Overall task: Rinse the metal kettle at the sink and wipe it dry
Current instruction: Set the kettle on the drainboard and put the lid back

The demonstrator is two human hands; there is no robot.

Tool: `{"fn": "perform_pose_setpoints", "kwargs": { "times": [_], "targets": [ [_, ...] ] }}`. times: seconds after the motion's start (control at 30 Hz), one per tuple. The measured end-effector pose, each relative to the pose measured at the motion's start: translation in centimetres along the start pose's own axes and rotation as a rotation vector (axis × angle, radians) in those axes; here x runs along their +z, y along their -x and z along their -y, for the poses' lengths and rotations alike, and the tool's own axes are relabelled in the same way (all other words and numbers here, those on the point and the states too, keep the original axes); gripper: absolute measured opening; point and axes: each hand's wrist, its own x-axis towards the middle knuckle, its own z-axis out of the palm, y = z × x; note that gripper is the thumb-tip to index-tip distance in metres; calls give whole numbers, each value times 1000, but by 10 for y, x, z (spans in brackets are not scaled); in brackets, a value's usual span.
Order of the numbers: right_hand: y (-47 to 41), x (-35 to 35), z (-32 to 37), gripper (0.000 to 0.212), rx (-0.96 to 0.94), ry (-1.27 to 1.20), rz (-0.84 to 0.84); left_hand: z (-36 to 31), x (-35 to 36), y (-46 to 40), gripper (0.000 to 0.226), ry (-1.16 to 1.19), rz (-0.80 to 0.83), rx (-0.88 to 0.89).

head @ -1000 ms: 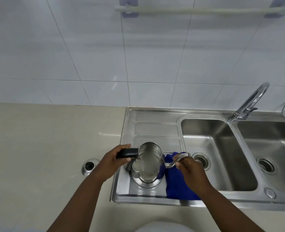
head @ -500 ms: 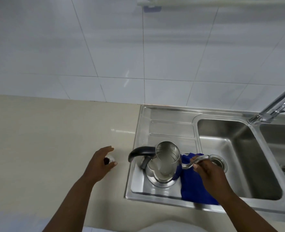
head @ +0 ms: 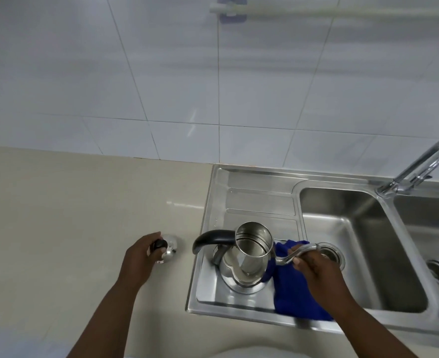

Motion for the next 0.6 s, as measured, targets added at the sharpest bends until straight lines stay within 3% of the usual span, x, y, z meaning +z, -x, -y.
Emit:
{"fn": "perform_pose_setpoints", "kwargs": {
  "times": [0.13, 0.3, 0.43, 0.6],
  "targets": [
    [1, 0, 1, 19, 7, -39, 8, -73, 0, 1, 41, 55, -50, 192],
    [2, 1, 2, 19, 32, -43, 9, -158, 23, 18, 29, 161, 96, 418],
    [2, -1, 5, 18, 20, -39, 10, -181, 60, 32, 33, 160, 277, 404],
    [3, -1, 4, 17, 42, -11, 27, -182, 78, 33, 37, 72, 304, 379]
  ]
}}
